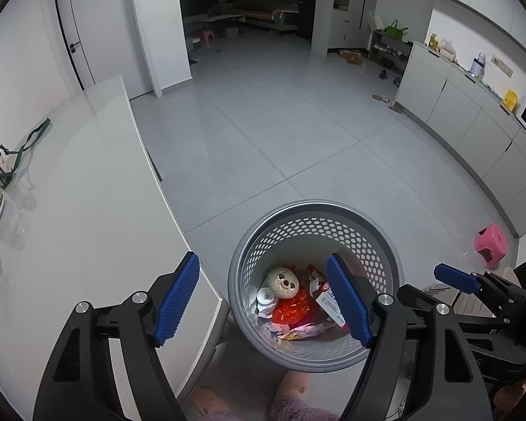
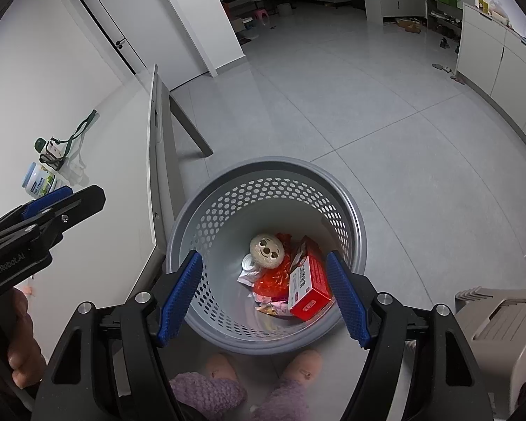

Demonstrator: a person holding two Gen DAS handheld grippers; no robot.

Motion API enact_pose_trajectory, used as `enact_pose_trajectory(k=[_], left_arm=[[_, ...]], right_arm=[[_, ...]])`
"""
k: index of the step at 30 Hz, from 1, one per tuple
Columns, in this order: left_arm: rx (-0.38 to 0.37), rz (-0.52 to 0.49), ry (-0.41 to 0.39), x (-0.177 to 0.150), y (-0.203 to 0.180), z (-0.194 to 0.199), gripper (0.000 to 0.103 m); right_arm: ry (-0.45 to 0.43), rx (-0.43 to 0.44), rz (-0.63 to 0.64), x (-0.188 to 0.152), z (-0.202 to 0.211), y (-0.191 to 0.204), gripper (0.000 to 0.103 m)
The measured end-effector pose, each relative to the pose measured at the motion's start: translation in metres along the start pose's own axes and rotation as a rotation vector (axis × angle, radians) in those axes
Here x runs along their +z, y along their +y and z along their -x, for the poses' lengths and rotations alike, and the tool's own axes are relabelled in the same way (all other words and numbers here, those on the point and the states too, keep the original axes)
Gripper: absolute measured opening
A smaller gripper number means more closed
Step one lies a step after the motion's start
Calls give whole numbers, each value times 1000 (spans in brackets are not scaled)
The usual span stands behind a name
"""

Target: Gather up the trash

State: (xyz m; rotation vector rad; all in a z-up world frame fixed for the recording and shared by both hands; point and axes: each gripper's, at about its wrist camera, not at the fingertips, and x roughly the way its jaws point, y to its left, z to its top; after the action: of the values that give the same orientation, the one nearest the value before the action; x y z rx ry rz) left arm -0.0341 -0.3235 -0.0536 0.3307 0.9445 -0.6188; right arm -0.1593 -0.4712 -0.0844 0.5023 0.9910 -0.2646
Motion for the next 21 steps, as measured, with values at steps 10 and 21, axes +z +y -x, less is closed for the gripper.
enact_pose_trajectory(k=[10, 21], left_arm=[[15, -1, -5, 0, 0, -1, 85], [31, 2, -14, 3, 4, 3, 95]], right_arm=[[2, 2, -4, 2, -1, 0, 70], [-2, 1, 0, 3, -4, 2, 70]])
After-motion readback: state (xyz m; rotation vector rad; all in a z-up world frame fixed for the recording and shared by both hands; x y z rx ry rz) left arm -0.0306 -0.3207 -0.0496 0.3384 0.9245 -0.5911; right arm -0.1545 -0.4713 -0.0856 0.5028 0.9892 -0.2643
